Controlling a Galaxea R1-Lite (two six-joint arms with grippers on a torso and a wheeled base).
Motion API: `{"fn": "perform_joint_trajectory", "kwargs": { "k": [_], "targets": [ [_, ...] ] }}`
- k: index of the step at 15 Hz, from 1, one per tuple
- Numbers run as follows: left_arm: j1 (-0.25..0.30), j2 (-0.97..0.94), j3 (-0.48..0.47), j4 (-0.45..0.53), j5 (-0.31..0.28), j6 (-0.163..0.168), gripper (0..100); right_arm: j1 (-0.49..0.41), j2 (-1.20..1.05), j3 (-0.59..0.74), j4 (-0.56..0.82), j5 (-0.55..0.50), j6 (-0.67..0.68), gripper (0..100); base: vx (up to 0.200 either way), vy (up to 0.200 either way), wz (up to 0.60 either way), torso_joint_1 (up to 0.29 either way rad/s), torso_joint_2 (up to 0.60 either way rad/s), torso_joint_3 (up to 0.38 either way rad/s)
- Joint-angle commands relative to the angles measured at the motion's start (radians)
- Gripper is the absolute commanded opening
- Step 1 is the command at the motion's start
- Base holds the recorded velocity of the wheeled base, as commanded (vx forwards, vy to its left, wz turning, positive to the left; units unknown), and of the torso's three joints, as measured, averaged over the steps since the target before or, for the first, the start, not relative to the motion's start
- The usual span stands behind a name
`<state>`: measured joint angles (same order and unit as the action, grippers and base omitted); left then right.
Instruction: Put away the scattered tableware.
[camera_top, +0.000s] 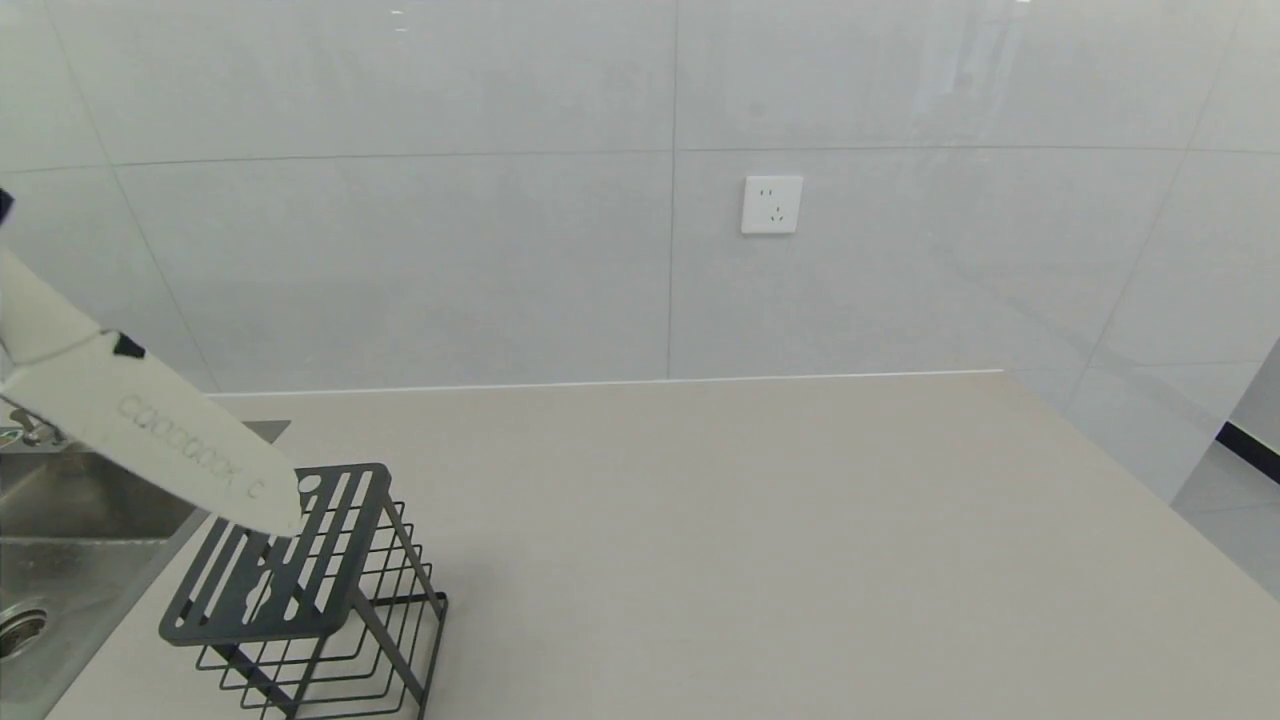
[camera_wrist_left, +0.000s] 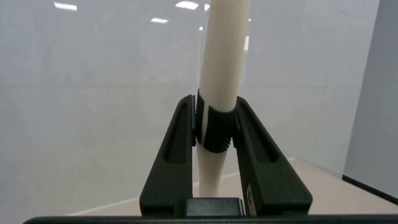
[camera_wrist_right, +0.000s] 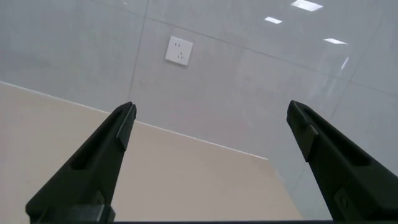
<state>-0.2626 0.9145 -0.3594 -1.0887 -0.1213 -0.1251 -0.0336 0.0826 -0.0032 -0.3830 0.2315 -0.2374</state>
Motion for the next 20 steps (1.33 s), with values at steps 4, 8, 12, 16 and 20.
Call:
{"fn": "perform_joint_trajectory", "kwargs": {
  "k": [4, 8, 12, 16, 20],
  "targets": [
    [0.008, 0.017, -0.093, 0.081, 0.084, 0.091, 0, 0.012, -0.027, 0.003, 0.320, -0.032, 0.107, 100, 0.000, 0.000, 0.00, 0.000, 0.00, 0.000],
    [0.003, 0.024, -0.093, 0.208, 0.080, 0.107, 0, 0.032, -0.083, 0.003, 0.314, -0.067, 0.148, 100, 0.000, 0.000, 0.00, 0.000, 0.00, 0.000],
    [-0.109, 0.057, -0.095, 0.219, 0.147, 0.113, 0, 0.032, -0.083, 0.003, 0.312, -0.067, 0.152, 100, 0.000, 0.000, 0.00, 0.000, 0.00, 0.000],
    [-0.340, 0.073, -0.119, 0.253, 0.377, 0.163, 0, 0.032, -0.083, 0.003, 0.312, -0.067, 0.155, 100, 0.000, 0.000, 0.00, 0.000, 0.00, 0.000],
    [-0.435, 0.109, -0.132, 0.240, 0.497, 0.234, 0, 0.032, -0.083, 0.003, 0.312, -0.067, 0.155, 100, 0.000, 0.000, 0.00, 0.000, 0.00, 0.000]
  ]
}}
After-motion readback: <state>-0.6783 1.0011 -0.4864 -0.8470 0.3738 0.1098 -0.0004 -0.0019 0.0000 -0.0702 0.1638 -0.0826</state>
